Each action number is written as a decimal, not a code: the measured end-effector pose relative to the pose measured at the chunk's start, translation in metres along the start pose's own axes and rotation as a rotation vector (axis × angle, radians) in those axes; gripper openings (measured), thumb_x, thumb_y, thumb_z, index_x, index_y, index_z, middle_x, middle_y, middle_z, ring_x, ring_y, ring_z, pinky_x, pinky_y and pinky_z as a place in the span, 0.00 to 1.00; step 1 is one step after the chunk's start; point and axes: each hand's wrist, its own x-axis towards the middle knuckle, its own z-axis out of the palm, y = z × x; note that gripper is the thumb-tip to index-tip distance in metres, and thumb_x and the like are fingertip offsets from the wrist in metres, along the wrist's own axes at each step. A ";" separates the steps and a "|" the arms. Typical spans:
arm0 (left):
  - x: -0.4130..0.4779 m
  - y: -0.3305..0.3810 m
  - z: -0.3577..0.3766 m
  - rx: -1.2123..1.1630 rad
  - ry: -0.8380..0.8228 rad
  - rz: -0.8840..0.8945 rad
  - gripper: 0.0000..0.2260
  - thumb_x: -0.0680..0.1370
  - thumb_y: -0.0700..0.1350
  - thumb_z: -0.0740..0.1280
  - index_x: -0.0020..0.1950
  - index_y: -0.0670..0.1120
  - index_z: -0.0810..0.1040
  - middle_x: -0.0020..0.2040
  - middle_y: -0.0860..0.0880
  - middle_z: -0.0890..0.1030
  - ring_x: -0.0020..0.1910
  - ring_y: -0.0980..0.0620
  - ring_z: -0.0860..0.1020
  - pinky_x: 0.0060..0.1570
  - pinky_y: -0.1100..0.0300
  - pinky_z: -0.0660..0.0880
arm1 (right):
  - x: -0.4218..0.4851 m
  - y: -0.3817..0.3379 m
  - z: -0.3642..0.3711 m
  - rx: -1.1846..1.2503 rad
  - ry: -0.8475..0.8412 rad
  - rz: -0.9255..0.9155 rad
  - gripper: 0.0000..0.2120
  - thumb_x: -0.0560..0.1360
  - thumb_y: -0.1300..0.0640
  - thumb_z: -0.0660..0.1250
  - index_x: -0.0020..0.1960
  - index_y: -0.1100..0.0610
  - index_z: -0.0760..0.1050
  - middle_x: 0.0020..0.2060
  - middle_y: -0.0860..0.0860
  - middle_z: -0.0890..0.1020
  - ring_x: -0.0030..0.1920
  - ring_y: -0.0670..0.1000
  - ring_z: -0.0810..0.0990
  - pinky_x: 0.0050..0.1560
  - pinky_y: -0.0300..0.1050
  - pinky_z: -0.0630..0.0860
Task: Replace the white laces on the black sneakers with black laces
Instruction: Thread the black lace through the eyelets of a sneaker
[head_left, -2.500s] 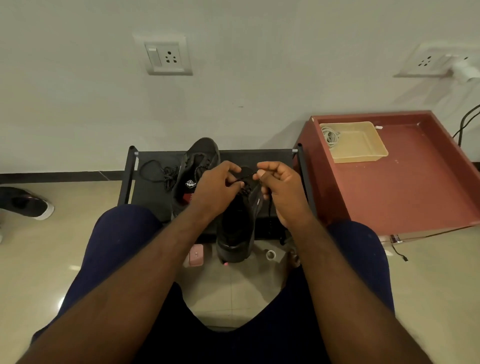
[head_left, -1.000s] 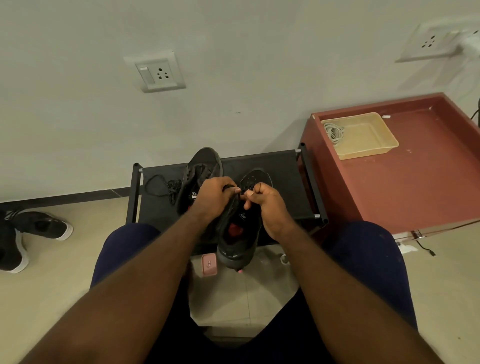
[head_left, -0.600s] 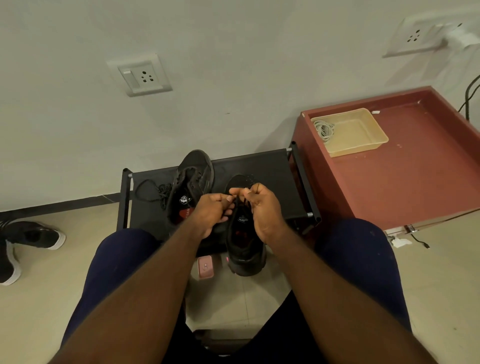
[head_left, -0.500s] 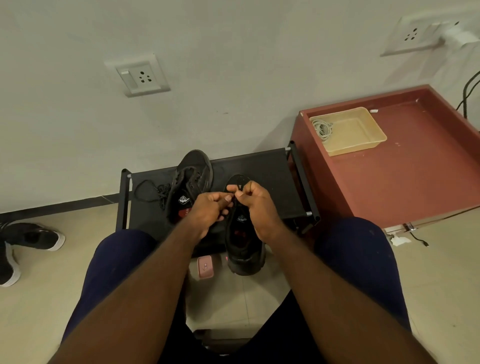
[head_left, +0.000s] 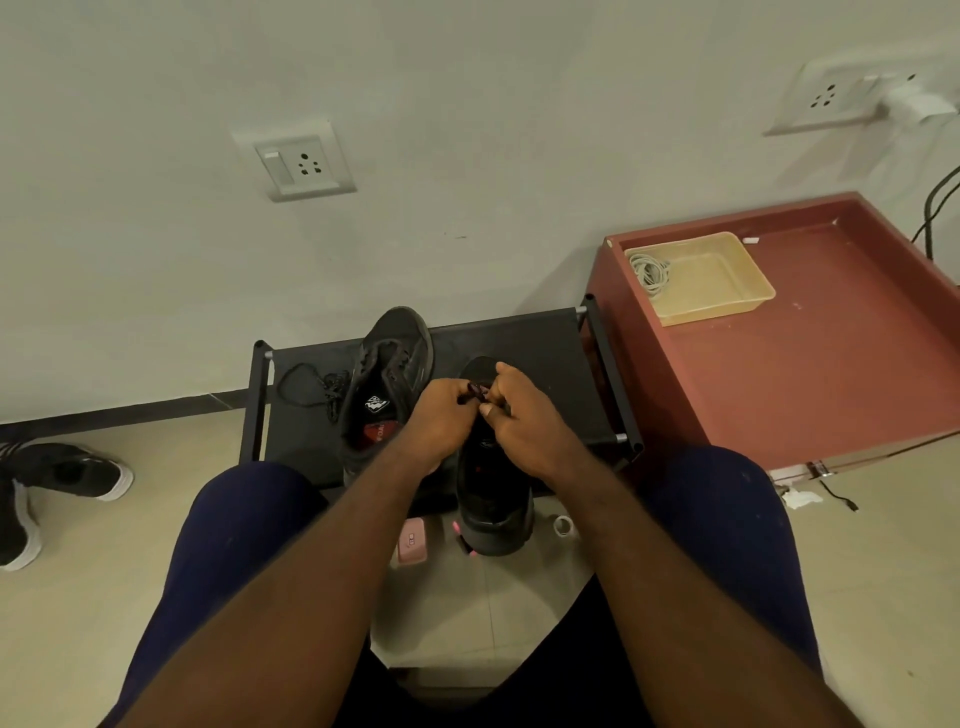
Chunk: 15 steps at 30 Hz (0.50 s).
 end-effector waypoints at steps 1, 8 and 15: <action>-0.002 0.000 0.000 -0.072 0.004 -0.031 0.08 0.78 0.34 0.63 0.45 0.38 0.83 0.40 0.40 0.83 0.38 0.51 0.79 0.40 0.59 0.76 | 0.001 0.000 0.000 0.022 0.012 0.022 0.05 0.82 0.60 0.63 0.48 0.58 0.69 0.67 0.58 0.73 0.69 0.55 0.72 0.64 0.51 0.72; -0.015 -0.005 -0.004 -0.341 -0.130 -0.157 0.05 0.78 0.36 0.67 0.46 0.44 0.81 0.35 0.50 0.79 0.31 0.58 0.71 0.31 0.64 0.66 | 0.007 0.005 -0.003 0.429 0.150 0.195 0.07 0.79 0.61 0.69 0.42 0.56 0.79 0.35 0.49 0.81 0.34 0.44 0.77 0.37 0.39 0.73; -0.022 0.003 0.002 0.060 0.132 0.109 0.05 0.75 0.37 0.71 0.47 0.45 0.85 0.36 0.55 0.83 0.32 0.64 0.79 0.35 0.70 0.74 | 0.012 0.008 -0.005 0.529 0.189 0.292 0.04 0.75 0.63 0.73 0.48 0.63 0.82 0.34 0.53 0.83 0.32 0.47 0.79 0.32 0.38 0.76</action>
